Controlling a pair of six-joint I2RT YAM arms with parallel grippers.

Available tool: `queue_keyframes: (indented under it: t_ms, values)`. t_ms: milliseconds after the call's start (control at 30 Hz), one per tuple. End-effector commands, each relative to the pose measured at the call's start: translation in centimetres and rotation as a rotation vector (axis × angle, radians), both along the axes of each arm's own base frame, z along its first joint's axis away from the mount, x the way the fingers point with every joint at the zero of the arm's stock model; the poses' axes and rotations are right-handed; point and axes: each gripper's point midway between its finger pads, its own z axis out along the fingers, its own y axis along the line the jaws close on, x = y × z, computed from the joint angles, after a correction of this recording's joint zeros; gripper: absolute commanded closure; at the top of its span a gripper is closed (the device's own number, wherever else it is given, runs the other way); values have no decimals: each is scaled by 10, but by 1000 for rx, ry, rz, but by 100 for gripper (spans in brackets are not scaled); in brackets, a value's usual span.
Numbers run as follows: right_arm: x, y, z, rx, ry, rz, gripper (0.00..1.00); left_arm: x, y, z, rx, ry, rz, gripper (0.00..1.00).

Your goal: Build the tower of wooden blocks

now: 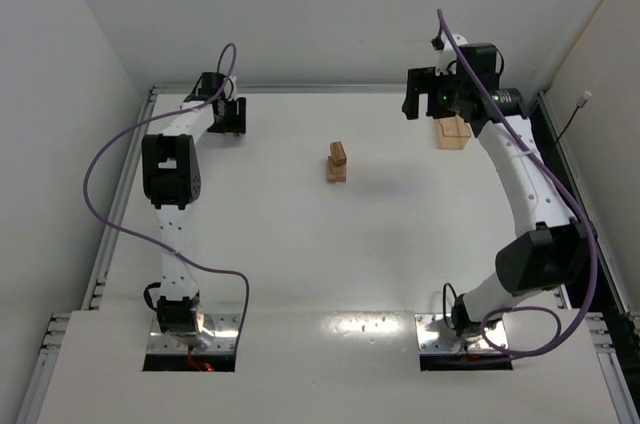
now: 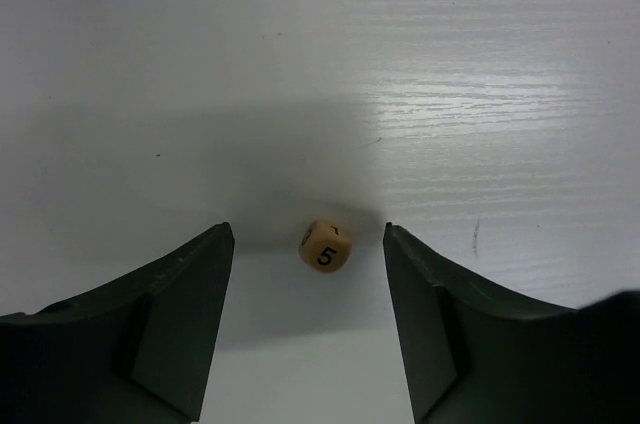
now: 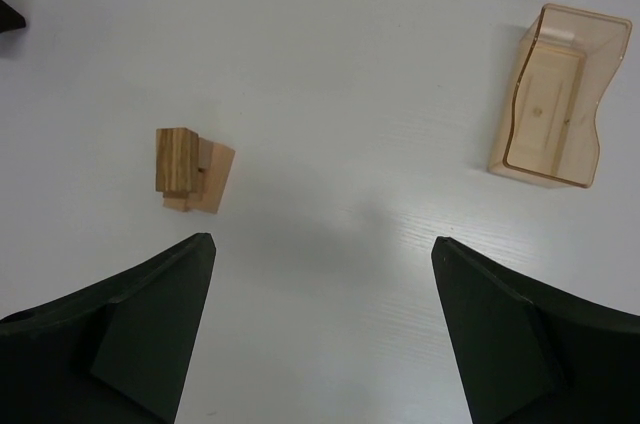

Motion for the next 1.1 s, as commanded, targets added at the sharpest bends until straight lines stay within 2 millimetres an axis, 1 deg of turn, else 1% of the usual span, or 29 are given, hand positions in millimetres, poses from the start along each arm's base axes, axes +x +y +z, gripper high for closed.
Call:
queue_keyframes:
  t_ms: [0, 67, 100, 133, 200, 233, 300, 333, 367, 400, 433, 467, 533, 567, 600, 633, 667, 700, 733, 767, 800, 867, 900, 933, 967, 1000, 1033, 1067]
  values:
    - [9, 5, 6, 49, -19, 10, 12, 10, 8, 18, 16, -43, 0, 44]
    - [12, 5, 6, 59, -16, 4, 12, 5, 8, 11, 15, -23, 0, 45]
    - [12, 5, 6, 59, -16, 4, 12, 5, 5, 11, 30, -24, -11, 49]
    - [13, 6, 1, 65, -3, -2, 12, 2, 5, 7, 30, -13, -11, 49]
    - [13, 6, 1, 65, -3, -2, 12, 0, 5, 3, 30, -4, -11, 51]
    - [15, 6, -3, 64, 6, -2, 12, 0, 5, 3, 30, -4, -11, 55]
    - [16, 6, 1, 65, -3, -2, 12, 0, 6, 3, 37, -4, -5, 56]
    - [16, 6, 1, 65, -3, -2, 12, -1, 6, -2, 37, 5, -5, 61]
    - [16, 6, 1, 65, -3, -2, 12, -1, 1, -2, 37, 5, -15, 62]
    - [16, 7, 1, 72, -1, -7, 12, -1, 1, -2, 37, 5, -15, 64]
    - [16, 7, 1, 73, -1, -7, 12, -1, 1, -2, 37, 5, -15, 67]
    - [15, 7, -3, 71, 8, -7, 12, -2, -3, -7, 50, 14, -25, 74]
    - [14, 8, -3, 76, 9, 0, 12, -4, -3, -9, 50, 25, -26, 80]
    - [16, 8, -1, 78, 0, 1, 12, -4, -3, -9, 50, 25, -26, 86]
    - [17, 4, -1, 78, 0, -8, 12, -4, -9, -9, 51, 24, -36, 90]
    - [16, 4, -5, 77, 9, -9, 12, -7, -9, -10, 51, 35, -37, 94]
    - [16, 4, -5, 77, 9, -9, 12, -7, -9, -10, 51, 35, -37, 100]
    - [16, 4, -5, 77, 9, -9, 12, -11, -7, -15, 58, 50, -32, 100]
    - [15, 4, -9, 75, 19, -9, 12, -11, -12, -2, 58, 31, -40, 100]
    - [14, 4, -13, 74, 28, -9, 12, -14, -13, 3, 50, 28, -31, 100]
    - [12, 4, -9, 75, 19, -9, 10, -21, -13, 2, 44, 35, -22, 100]
    - [10, 3, -13, 75, 22, -9, 10, -26, -11, 17, 29, 12, 31, 100]
    - [10, 2, -13, 78, 24, -23, 10, -33, -10, 38, 22, -19, 59, 100]
    - [8, 2, -16, 78, 26, -23, 10, -37, -10, 49, 6, -34, 78, 100]
    - [5, 2, -15, 78, 23, -23, 10, -41, -12, 62, -22, -51, 108, 100]
    - [3, 1, -22, 76, 41, -23, 10, -48, -17, 89, -34, -85, 110, 100]
    - [0, 2, -22, 86, 44, -30, 10, -52, -22, 104, -37, -103, 100, 100]
    - [-2, 1, -20, 88, 30, -30, 10, -61, -36, 115, -44, -97, 70, 100]
